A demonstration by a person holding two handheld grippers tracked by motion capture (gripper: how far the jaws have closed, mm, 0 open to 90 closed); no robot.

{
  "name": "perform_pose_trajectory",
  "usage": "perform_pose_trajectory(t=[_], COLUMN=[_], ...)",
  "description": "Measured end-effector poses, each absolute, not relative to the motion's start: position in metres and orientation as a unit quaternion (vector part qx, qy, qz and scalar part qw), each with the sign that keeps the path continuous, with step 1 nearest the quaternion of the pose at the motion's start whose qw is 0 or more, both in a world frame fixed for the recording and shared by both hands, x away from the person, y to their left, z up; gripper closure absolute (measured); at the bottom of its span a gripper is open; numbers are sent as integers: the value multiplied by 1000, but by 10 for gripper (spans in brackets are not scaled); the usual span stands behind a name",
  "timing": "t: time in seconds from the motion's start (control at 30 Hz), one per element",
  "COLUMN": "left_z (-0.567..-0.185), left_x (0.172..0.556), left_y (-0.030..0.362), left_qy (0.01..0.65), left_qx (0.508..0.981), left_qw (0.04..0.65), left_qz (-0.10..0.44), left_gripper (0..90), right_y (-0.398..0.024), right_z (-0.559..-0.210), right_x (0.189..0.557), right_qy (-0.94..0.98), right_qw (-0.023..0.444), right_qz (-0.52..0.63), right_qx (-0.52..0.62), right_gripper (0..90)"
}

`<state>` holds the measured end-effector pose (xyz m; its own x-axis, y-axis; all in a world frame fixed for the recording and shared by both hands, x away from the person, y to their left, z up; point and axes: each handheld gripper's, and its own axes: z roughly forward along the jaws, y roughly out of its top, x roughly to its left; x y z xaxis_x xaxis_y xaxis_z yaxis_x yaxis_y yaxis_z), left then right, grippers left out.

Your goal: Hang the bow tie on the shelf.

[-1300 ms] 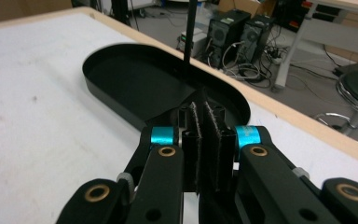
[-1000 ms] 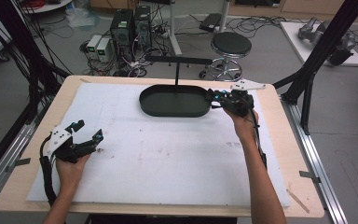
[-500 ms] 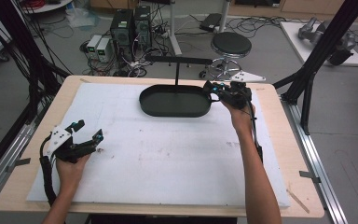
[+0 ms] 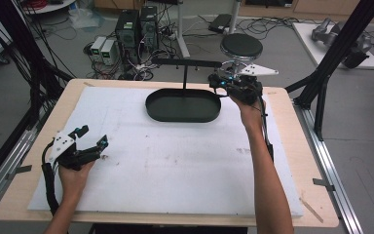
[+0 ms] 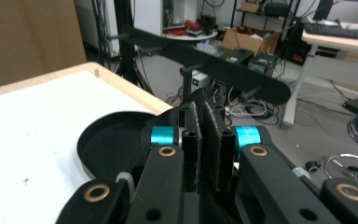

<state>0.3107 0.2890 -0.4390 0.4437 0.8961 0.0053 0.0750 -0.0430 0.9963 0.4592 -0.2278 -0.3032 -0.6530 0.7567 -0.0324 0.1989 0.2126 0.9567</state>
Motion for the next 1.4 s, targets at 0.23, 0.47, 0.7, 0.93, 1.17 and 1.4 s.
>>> perform_pose_trajectory(t=[0.23,0.47,0.7,0.93,1.17,1.4], left_z=[-439,-439,-439,-439,-439,-439], left_x=[311,311,311,311,311,311], left_y=[289,289,289,289,289,288], left_qy=[386,386,387,386,386,387], left_qx=[627,627,626,628,627,628], left_qw=[574,575,575,575,576,575], left_qz=[359,358,357,356,355,355], left_gripper=[183,183,183,183,183,183], right_y=[-218,-215,-207,-217,-230,-236], right_z=[-297,-290,-289,-298,-306,-315], right_x=[470,481,494,505,512,516], right_qy=[729,714,706,680,654,651], right_qw=[261,261,266,264,259,253], right_qz=[543,558,559,568,576,568], right_qx=[325,332,343,381,416,435], right_gripper=[857,857,857,857,856,851])
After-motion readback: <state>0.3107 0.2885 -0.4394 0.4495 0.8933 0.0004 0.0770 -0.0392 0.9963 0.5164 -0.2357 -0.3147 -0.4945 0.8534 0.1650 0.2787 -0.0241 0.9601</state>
